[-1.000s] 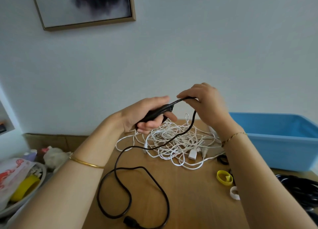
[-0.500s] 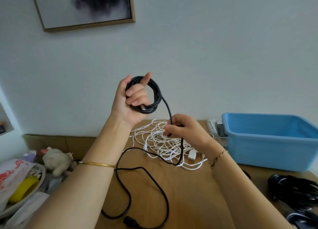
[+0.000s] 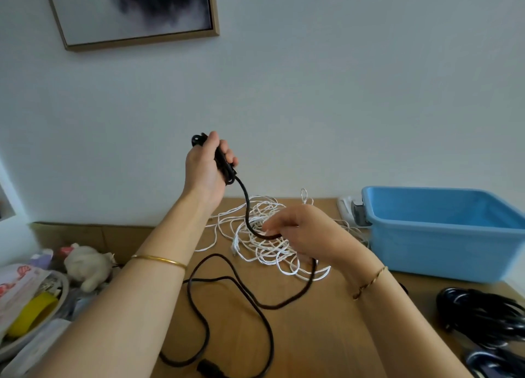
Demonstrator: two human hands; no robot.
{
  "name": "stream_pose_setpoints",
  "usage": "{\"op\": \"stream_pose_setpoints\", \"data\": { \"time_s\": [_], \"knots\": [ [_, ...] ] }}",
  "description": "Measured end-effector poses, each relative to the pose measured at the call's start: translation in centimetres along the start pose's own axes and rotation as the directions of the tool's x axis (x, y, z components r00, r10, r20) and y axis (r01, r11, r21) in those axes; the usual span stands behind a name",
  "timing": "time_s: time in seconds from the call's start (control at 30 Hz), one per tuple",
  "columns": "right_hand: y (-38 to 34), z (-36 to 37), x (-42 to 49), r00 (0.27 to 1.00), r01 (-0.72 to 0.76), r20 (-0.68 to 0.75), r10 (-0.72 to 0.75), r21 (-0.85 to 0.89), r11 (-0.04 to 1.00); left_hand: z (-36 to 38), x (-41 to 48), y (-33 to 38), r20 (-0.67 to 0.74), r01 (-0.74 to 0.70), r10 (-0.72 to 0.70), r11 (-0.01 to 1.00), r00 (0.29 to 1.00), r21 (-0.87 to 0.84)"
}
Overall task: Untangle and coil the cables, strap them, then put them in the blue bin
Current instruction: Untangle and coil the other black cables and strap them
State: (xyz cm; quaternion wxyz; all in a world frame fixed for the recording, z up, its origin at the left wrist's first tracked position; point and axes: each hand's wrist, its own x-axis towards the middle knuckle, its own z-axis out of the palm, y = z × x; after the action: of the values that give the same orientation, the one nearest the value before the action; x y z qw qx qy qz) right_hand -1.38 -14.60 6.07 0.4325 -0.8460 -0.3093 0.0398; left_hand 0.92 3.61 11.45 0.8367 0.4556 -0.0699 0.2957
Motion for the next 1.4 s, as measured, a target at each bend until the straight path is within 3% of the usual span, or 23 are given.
{"op": "stream_pose_setpoints", "data": {
  "time_s": [0.1, 0.2, 0.27, 0.4, 0.47, 0.57, 0.67, 0.7, 0.87, 1.0, 1.1, 1.17, 1.23, 1.3, 1.4],
  "knots": [
    [-0.8, -0.7, -0.6, 0.995, 0.092, -0.031, -0.095, -0.082, 0.992, -0.4, 0.2, -0.1, -0.049, -0.039, 0.041, 0.998, 0.998, 0.049],
    [-1.5, -0.6, -0.6, 0.994, 0.107, 0.000, -0.108, -0.174, 0.979, -0.1, 0.0, 0.2, -0.081, 0.051, -0.062, 0.991, 0.995, -0.126],
    [-1.1, -0.2, -0.1, 0.994, 0.051, -0.079, -0.079, -0.306, 0.951, 0.2, -0.3, 0.7, -0.037, 0.168, -0.182, 0.955, 0.983, -0.246],
    [1.0, 0.2, 1.3, 0.940, -0.074, -0.336, -0.052, -0.352, 0.933, -0.1, -0.9, 1.3, 0.192, 0.410, -0.373, 0.886, 0.907, -0.214],
    [2.0, 0.3, 2.1, 0.928, -0.121, -0.372, -0.024, -0.360, 0.925, -0.1, -1.2, 1.5, 0.309, 0.488, -0.423, 0.855, 0.852, -0.175],
    [3.3, 0.8, 3.0, 0.945, -0.177, -0.323, 0.048, -0.383, 0.907, -0.3, -1.0, 1.7, 0.449, 0.585, -0.457, 0.786, 0.768, -0.199],
    [4.7, 1.4, 3.2, 0.969, -0.206, -0.212, 0.125, -0.421, 0.883, -1.0, -0.4, 2.1, 0.660, 0.707, -0.396, 0.640, 0.639, -0.300],
    [4.9, 1.7, 3.1, 0.977, -0.197, -0.165, 0.138, -0.428, 0.882, -0.9, -0.2, 2.3, 0.659, 0.705, -0.382, 0.629, 0.648, -0.329],
    [3.1, 1.5, 2.1, 0.997, -0.015, 0.068, 0.043, -0.369, 0.929, 0.4, -0.4, 1.7, 0.229, 0.386, -0.316, 0.831, 0.920, -0.402],
    [0.1, 0.5, 0.7, 0.981, 0.153, 0.169, -0.091, -0.402, 0.903, 0.1, -0.8, 0.4, -0.037, 0.217, -0.239, 0.928, 0.970, -0.303],
    [-1.4, 0.4, 0.2, 0.964, 0.259, 0.169, -0.205, -0.431, 0.865, 0.0, -0.9, -0.7, -0.066, 0.142, -0.153, 0.979, 0.986, -0.149],
    [-1.7, 0.3, 0.0, 0.963, 0.269, 0.133, -0.234, -0.453, 0.850, -0.1, -0.9, -1.3, -0.020, 0.081, -0.079, 0.991, 0.997, 0.107],
    [-2.0, -0.2, -0.2, 0.969, 0.241, 0.059, -0.241, -0.443, 0.863, -0.3, -1.1, -1.7, 0.081, -0.018, -0.015, 0.919, 0.997, 0.394],
    [-2.1, -0.8, -0.2, 0.965, 0.224, -0.032, -0.259, -0.408, 0.885, -0.5, -1.6, -1.6, 0.218, -0.125, -0.026, 0.750, 0.976, 0.650],
    [-1.8, -2.3, 0.3, 0.942, 0.202, -0.178, -0.285, -0.376, 0.904, -0.7, -2.5, -1.5, 0.368, -0.243, -0.197, 0.468, 0.909, 0.850]
  ]
}}
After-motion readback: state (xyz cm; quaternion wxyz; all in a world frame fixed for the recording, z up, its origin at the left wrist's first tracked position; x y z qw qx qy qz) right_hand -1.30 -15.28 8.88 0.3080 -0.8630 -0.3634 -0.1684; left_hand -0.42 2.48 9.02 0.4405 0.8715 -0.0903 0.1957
